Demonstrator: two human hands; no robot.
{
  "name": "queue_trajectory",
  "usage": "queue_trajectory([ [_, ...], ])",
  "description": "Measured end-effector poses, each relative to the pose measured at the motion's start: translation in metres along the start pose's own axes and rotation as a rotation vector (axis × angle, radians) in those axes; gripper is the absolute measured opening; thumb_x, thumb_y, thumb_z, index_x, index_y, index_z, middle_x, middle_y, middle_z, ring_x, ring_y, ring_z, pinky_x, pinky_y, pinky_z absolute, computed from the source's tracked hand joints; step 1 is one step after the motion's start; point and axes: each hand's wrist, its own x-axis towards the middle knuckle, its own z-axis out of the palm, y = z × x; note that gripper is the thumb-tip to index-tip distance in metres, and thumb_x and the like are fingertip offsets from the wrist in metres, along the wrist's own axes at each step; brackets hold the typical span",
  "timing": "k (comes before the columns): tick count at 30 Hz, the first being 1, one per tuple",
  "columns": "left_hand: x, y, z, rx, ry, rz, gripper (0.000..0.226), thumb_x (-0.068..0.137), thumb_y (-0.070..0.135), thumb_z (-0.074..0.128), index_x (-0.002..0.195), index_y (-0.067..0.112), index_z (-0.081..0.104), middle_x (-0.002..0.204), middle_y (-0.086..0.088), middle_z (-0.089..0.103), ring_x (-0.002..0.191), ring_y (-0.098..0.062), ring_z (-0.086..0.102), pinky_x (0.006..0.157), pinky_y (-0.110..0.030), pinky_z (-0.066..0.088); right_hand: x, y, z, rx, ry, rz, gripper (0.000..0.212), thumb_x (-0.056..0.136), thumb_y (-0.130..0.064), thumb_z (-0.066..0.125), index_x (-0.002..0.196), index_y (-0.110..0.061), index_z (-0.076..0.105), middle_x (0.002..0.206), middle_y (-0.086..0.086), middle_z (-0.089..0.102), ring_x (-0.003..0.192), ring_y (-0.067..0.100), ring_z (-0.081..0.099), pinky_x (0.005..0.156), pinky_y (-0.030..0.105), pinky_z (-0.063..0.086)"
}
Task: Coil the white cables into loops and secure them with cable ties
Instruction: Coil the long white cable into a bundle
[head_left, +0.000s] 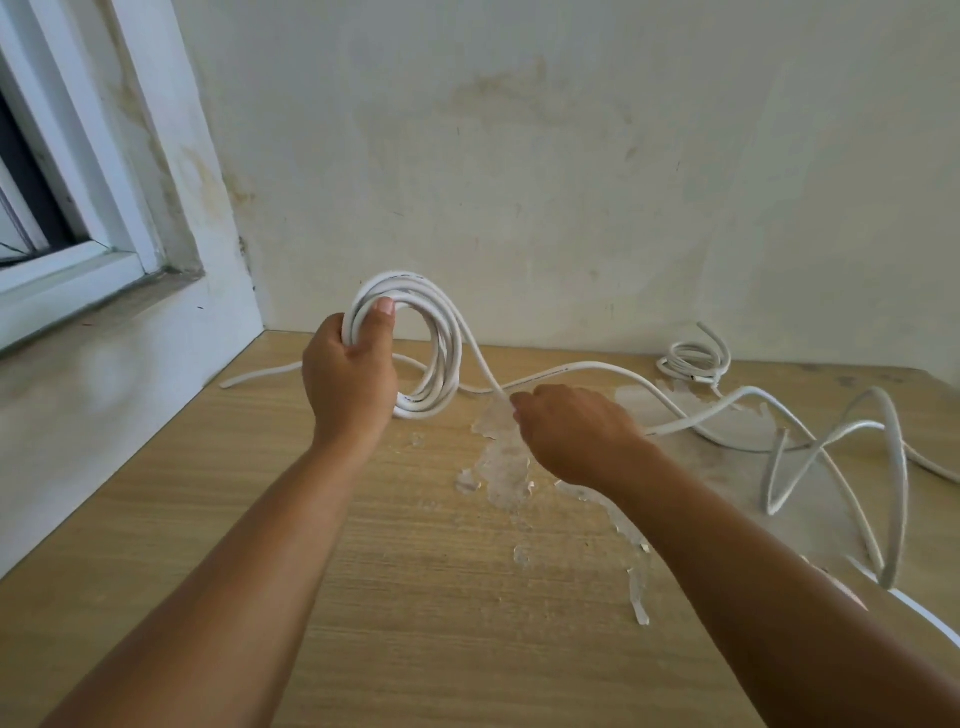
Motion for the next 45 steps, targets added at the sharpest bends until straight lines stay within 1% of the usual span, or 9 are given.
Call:
queue_trajectory([
  [10, -0.017, -0.01, 0.017, 0.056, 0.076, -0.058, 0.04, 0.095, 0.05, 0.063, 0.083, 0.012, 0.063, 0.071, 0.005, 0.06, 0.064, -0.012, 0.058, 0.058, -0.03, 0.042, -0.012, -0.036, 0.003, -0.237, 0.019, -0.359, 0.023, 0.101, -0.015, 0.047, 0.12, -0.01, 0.059, 0.084, 0.001, 0.051, 0.052, 0.016, 0.04, 0.05, 0.033, 0.039],
  [15, -0.026, -0.016, 0.018, 0.05, 0.01, -0.099, 0.033, 0.092, 0.048, 0.067, 0.085, 0.016, 0.068, 0.074, 0.006, 0.066, 0.068, -0.009, 0.061, 0.06, -0.028, 0.043, -0.019, -0.039, -0.006, -0.242, 0.143, -0.576, 0.026, 0.084, -0.014, 0.072, 0.072, -0.013, 0.049, 0.054, -0.005, 0.025, 0.039, 0.011, 0.021, 0.04, 0.02, 0.016],
  [19, -0.025, -0.02, 0.017, -0.006, -0.079, -0.081, 0.025, 0.09, 0.048, 0.07, 0.096, 0.024, 0.073, 0.084, 0.007, 0.073, 0.076, -0.009, 0.067, 0.069, -0.029, 0.052, -0.019, -0.04, -0.002, -0.104, 0.373, -0.719, 0.021, 0.088, -0.002, 0.061, 0.106, -0.012, 0.065, 0.056, 0.001, 0.048, 0.04, 0.022, 0.038, 0.04, 0.024, 0.031],
  [23, -0.016, -0.019, 0.015, -0.035, -0.068, -0.137, 0.022, 0.088, 0.045, 0.072, 0.089, 0.023, 0.076, 0.073, 0.007, 0.07, 0.063, -0.011, 0.061, 0.063, -0.031, 0.049, -0.018, -0.057, -0.017, -0.044, 0.075, -0.477, 0.053, 0.093, -0.039, 0.07, 0.136, -0.028, 0.04, 0.107, 0.0, 0.059, 0.065, 0.021, 0.061, 0.054, 0.033, 0.047],
  [25, -0.007, -0.017, 0.009, -0.042, -0.012, -0.198, 0.024, 0.087, 0.046, 0.072, 0.084, 0.023, 0.075, 0.072, 0.003, 0.07, 0.065, -0.015, 0.064, 0.064, -0.031, 0.049, -0.019, -0.057, -0.021, 0.135, -0.092, -0.289, 0.065, 0.086, -0.021, 0.077, 0.134, -0.025, 0.033, 0.125, 0.002, 0.046, 0.081, 0.019, 0.061, 0.068, 0.032, 0.054],
  [27, 0.001, -0.014, 0.004, -0.089, 0.018, -0.251, 0.023, 0.087, 0.045, 0.072, 0.078, 0.024, 0.072, 0.071, 0.003, 0.067, 0.069, -0.018, 0.065, 0.065, -0.032, 0.05, -0.018, -0.052, -0.023, 0.159, -0.15, -0.189, 0.052, 0.087, -0.003, 0.07, 0.129, -0.015, 0.042, 0.12, 0.004, 0.05, 0.078, 0.015, 0.055, 0.065, 0.025, 0.049],
  [31, 0.006, -0.01, -0.002, -0.13, 0.033, -0.246, 0.017, 0.089, 0.044, 0.07, 0.086, 0.027, 0.073, 0.077, 0.005, 0.068, 0.075, -0.017, 0.067, 0.067, -0.031, 0.052, -0.015, -0.044, -0.024, -0.056, -0.072, -0.052, 0.005, 0.097, -0.01, 0.058, 0.1, -0.011, 0.062, 0.075, 0.0, 0.054, 0.058, 0.011, 0.046, 0.056, 0.025, 0.041],
  [38, 0.006, -0.011, 0.0, -0.139, 0.013, -0.204, 0.023, 0.087, 0.046, 0.073, 0.103, 0.03, 0.074, 0.097, 0.008, 0.073, 0.091, -0.017, 0.071, 0.079, -0.036, 0.059, -0.016, -0.035, -0.008, -0.043, 0.215, -0.374, 0.025, 0.105, -0.03, 0.054, 0.125, -0.024, 0.066, 0.095, 0.0, 0.066, 0.083, 0.021, 0.062, 0.07, 0.033, 0.043],
  [45, -0.013, -0.01, 0.012, -0.084, -0.132, -0.111, 0.022, 0.09, 0.051, 0.07, 0.093, 0.03, 0.078, 0.085, 0.012, 0.077, 0.076, 0.002, 0.069, 0.072, -0.024, 0.054, -0.004, -0.021, -0.002, 0.255, 0.435, -0.605, 0.015, 0.094, -0.018, 0.069, 0.099, -0.006, 0.074, 0.082, 0.008, 0.067, 0.07, 0.025, 0.061, 0.059, 0.037, 0.053],
])
